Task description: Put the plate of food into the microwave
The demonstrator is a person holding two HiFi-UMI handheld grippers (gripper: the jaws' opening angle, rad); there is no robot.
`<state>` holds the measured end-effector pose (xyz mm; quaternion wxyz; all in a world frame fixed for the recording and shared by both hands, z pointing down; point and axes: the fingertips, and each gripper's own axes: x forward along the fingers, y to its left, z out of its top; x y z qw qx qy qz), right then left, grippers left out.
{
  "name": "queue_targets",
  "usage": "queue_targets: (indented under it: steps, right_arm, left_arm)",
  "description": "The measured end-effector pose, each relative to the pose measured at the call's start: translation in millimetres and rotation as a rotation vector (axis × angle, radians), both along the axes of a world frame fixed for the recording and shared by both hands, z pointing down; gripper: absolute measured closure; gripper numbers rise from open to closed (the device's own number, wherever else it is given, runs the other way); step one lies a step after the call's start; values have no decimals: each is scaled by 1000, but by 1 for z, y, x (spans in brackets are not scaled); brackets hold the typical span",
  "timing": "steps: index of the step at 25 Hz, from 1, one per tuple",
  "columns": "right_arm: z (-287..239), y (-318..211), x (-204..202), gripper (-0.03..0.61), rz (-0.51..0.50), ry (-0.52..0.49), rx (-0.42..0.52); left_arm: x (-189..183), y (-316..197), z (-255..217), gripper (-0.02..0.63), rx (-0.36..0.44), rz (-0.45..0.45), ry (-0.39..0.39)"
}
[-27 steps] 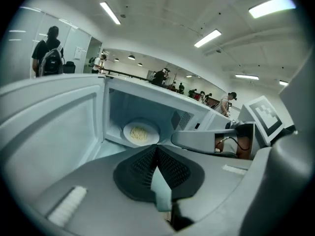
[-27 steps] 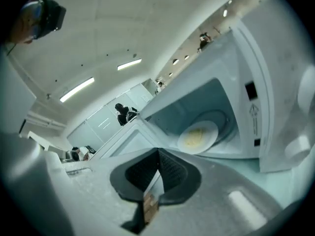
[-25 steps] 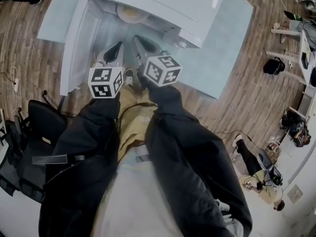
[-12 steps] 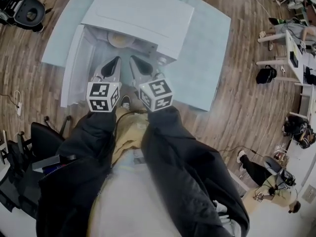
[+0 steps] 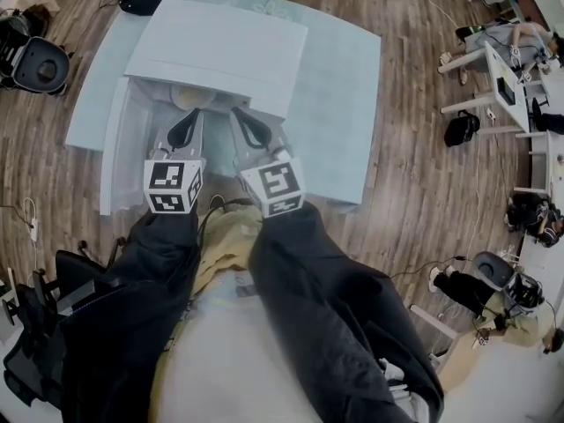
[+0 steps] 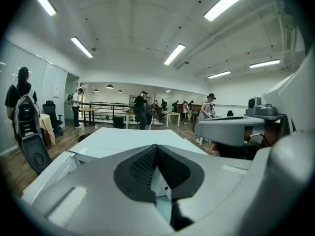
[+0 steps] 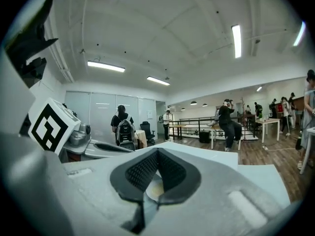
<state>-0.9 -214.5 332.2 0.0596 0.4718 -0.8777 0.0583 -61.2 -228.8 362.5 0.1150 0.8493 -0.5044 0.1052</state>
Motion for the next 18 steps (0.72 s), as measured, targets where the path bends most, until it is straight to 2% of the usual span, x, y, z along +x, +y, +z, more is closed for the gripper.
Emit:
queue_targets:
  steps: [6,11,18]
  right_arm:
    - [-13,7,10,583,13,-10,41]
    - [-20,14,13,583,17,-16,67]
    - [-21,5,8,583,41,-13,74]
  left_arm:
    - [16,1,-19,615,55,18,-28]
    - [27,8,-21,616,67,39,-54]
    - [18,1,-20,616,72,56,-66]
